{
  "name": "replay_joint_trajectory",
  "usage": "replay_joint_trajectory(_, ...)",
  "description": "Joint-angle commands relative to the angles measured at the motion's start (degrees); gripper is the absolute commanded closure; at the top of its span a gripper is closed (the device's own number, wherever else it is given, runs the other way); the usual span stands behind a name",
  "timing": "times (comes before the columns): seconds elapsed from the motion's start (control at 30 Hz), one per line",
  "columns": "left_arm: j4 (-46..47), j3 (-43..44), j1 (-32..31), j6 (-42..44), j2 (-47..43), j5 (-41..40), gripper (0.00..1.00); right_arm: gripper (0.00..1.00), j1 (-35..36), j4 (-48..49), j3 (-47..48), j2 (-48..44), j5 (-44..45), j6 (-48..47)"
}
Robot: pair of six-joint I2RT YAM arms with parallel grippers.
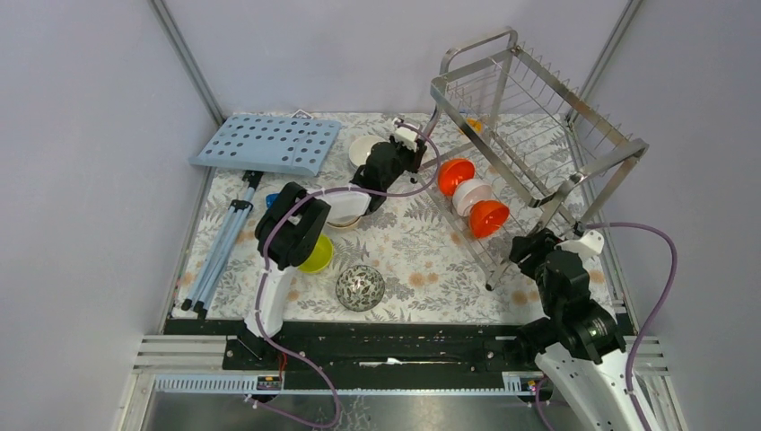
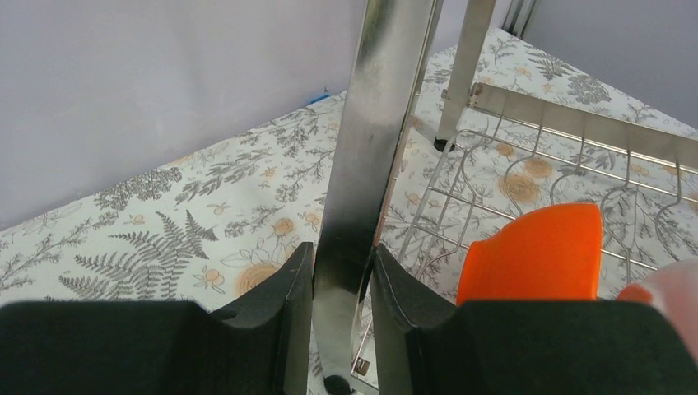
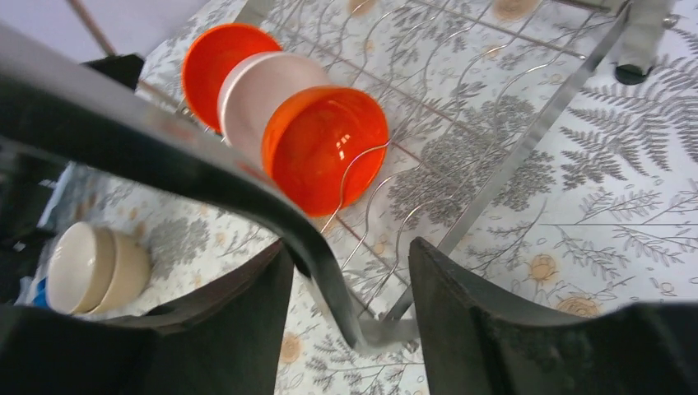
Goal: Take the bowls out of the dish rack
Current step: Adjust the dish rack at the center of the board.
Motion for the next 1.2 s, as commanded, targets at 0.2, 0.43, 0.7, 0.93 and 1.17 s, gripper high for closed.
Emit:
replay_joint_trajectory(0.2,5.23,-6.52,-4.00,-4.76,-12.69,1.46,1.00,0.62,-0.20,11.60,-0.68,7.20,11.33,1.04)
replay_joint_trajectory(0.43,6.48,-12.44,-4.03,-6.78,-17.72,-0.41,1.00,0.69,-0.20,16.66,0.44,14.77,10.43,-5.31)
replay_joint_trajectory(0.7,5.72,-17.70,-5.09,-8.65,-22.14,0.52,1.00,0.72,-0.20,22.61,-0.95,17.91,13.10,-10.90)
replay_joint_trajectory(0.93,4.94,-20.84,-6.16,-9.91,-25.55,1.55,1.00,0.71,-0.87,27.77,-1.58,22.93,14.79,-11.36)
replay_joint_trajectory(1.17,2.97,-20.99,-7.81,-9.91,-26.52,1.20,1.00,0.57,-2.78,29.48,-2.41,26.99,14.79,-10.57)
